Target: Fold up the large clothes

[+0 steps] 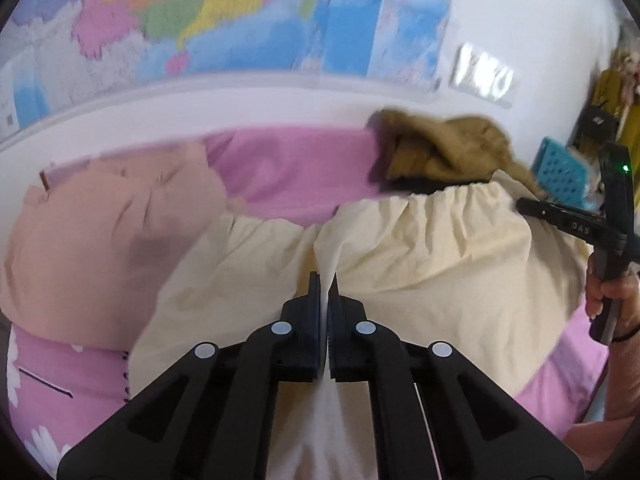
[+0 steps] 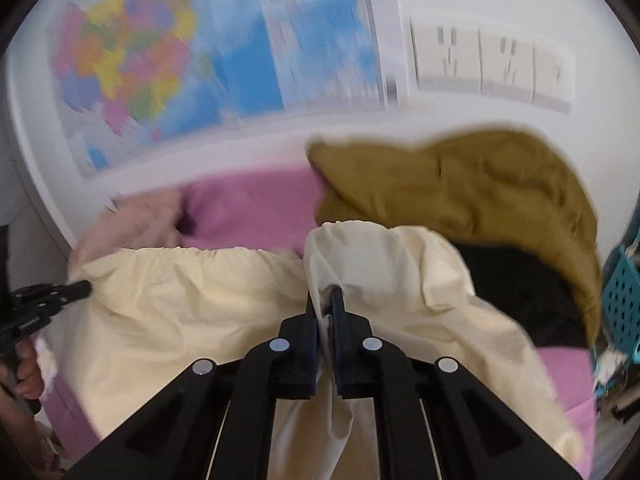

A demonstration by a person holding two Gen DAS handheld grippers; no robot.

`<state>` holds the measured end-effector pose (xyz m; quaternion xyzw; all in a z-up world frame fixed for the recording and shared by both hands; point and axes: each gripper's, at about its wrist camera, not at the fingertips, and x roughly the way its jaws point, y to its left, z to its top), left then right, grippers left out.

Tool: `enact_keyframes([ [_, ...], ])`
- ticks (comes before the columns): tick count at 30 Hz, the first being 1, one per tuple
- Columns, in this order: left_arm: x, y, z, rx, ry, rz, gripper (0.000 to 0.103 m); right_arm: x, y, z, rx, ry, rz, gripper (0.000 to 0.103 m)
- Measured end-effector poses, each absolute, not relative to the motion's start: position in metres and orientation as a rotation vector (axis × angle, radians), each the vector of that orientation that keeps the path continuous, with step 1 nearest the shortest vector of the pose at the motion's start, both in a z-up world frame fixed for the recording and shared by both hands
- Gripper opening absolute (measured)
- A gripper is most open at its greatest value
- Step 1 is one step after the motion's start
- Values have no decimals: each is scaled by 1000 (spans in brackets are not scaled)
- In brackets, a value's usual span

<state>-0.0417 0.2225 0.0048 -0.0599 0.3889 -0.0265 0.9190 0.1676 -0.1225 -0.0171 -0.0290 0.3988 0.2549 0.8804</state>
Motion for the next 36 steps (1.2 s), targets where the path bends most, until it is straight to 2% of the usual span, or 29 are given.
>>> enact_keyframes([
  [2, -29, 225, -19, -134, 878, -43, 14, 182, -116, -48, -94, 910, 501, 15],
  [4, -25, 224, -37, -133, 916, -43, 19, 185, -113, -65, -126, 957, 502, 33],
  [7, -29, 224, -41, -132, 904, -44, 20, 180, -124, -63, -84, 960, 512, 41],
  [11, -33, 222, -38, -118, 892, -37, 23, 161, -144, -38, -14, 880, 541, 45],
  [13, -35, 219, -38, -108, 883, -25, 26, 154, -154, -29, -19, 827, 512, 53],
  [16, -36, 213, -36, -76, 868, -6, 34, 169, -171, -44, 13, 875, 469, 51],
  [22, -34, 214, -39, -72, 865, 0, 39, 187, -193, -86, 106, 963, 473, 56],
  [26, -32, 215, -41, -79, 872, -8, 40, 182, -194, -77, 112, 967, 461, 57],
  [32, -32, 224, -41, -125, 873, -43, 40, 150, -208, -43, 107, 875, 479, 58],
  [36, -29, 227, -44, -138, 873, -61, 41, 160, -223, -69, 123, 940, 417, 56],
])
